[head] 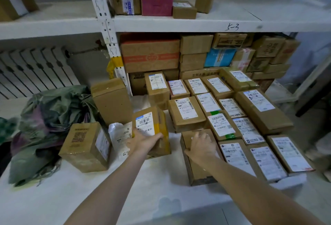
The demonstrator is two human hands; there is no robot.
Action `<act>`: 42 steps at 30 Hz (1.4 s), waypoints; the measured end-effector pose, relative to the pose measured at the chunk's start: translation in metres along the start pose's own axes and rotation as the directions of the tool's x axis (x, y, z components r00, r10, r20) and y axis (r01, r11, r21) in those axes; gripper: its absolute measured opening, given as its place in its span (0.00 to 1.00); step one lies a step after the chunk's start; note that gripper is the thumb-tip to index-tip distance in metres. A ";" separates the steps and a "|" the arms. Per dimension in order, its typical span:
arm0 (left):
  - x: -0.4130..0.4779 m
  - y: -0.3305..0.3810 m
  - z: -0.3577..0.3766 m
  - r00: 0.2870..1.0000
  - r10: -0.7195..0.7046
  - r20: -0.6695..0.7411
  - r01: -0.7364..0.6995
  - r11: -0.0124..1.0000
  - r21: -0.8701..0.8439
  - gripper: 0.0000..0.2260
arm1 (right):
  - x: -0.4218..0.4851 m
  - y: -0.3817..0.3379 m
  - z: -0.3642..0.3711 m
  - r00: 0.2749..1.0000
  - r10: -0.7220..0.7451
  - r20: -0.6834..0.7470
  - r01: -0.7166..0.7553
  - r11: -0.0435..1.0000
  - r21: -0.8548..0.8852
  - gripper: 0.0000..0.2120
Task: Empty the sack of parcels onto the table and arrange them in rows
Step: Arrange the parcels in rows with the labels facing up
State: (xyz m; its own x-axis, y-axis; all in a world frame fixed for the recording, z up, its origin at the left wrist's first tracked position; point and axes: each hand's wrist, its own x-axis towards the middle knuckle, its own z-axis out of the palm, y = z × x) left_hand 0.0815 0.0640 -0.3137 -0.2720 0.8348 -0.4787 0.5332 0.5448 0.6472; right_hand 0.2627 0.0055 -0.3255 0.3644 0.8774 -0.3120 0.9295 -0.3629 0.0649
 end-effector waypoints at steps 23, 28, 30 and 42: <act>0.078 0.048 0.038 0.998 -0.007 0.055 0.002 0.997 0.080 0.52 | 0.126 -0.047 -0.052 0.906 -0.336 -0.257 0.420 0.646 0.637 0.14; 0.097 0.038 0.032 0.988 0.125 0.095 -0.123 0.992 -0.030 0.27 | 0.151 -0.061 -0.045 0.767 -0.607 -0.206 0.640 0.747 0.182 0.12; 0.097 0.035 0.020 0.983 0.179 0.036 -0.178 0.984 -0.016 0.20 | 0.155 -0.071 -0.047 0.792 -0.582 -0.181 0.598 0.800 0.046 0.10; 0.090 0.019 -0.111 0.839 0.485 -0.246 -0.335 0.817 0.470 0.14 | 0.132 -0.225 -0.020 0.635 -0.763 0.118 0.766 0.642 0.035 0.21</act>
State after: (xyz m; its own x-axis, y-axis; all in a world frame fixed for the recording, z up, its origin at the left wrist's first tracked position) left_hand -0.0222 0.1578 -0.2784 -0.1662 0.9844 0.0584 0.9029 0.1281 0.4103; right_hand 0.1029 0.2089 -0.3622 -0.4849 0.7972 -0.3597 0.8741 0.4275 -0.2307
